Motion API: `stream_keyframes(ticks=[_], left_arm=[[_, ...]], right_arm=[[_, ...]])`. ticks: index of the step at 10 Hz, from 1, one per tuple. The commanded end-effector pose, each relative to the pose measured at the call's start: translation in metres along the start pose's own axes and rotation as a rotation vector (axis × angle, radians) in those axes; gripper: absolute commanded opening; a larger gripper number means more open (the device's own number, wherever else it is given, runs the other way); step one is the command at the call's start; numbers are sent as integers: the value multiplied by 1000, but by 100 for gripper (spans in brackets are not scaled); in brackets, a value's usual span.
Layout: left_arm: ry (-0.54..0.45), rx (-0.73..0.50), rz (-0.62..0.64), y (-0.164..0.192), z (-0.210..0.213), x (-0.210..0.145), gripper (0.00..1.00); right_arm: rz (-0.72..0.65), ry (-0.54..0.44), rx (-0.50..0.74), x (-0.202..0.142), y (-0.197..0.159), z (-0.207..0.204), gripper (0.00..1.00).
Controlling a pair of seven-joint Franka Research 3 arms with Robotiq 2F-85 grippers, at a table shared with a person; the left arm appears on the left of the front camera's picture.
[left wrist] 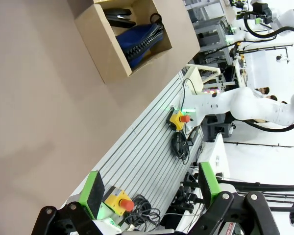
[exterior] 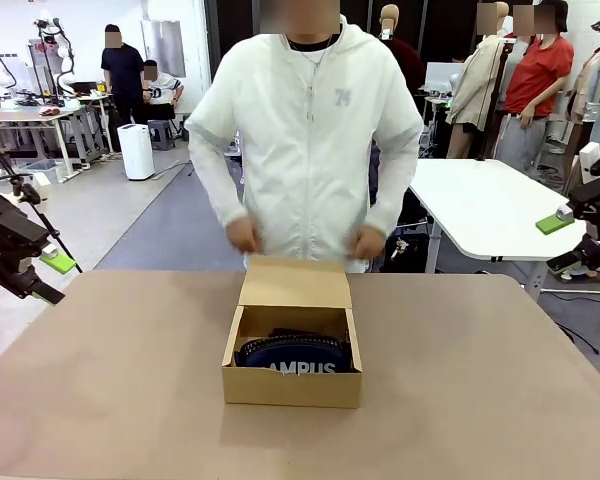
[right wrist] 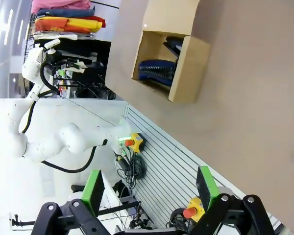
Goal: Pack the items into the box.
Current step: Close the Mailer Box.
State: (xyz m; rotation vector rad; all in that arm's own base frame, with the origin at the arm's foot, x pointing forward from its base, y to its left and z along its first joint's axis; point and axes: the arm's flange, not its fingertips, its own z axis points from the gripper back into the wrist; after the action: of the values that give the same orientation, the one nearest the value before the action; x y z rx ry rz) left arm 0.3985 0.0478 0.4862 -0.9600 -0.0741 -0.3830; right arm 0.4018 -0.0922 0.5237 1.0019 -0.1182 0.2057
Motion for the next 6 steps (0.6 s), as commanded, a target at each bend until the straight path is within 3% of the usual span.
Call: stream_keyframes(ticks=[1, 6], left_arm=[[0, 8, -14, 0, 0, -2, 100], [0, 8, -14, 0, 0, -2, 100]], right_arm=[[24, 6, 9, 0, 0, 5, 100], [24, 6, 9, 0, 0, 5, 100]])
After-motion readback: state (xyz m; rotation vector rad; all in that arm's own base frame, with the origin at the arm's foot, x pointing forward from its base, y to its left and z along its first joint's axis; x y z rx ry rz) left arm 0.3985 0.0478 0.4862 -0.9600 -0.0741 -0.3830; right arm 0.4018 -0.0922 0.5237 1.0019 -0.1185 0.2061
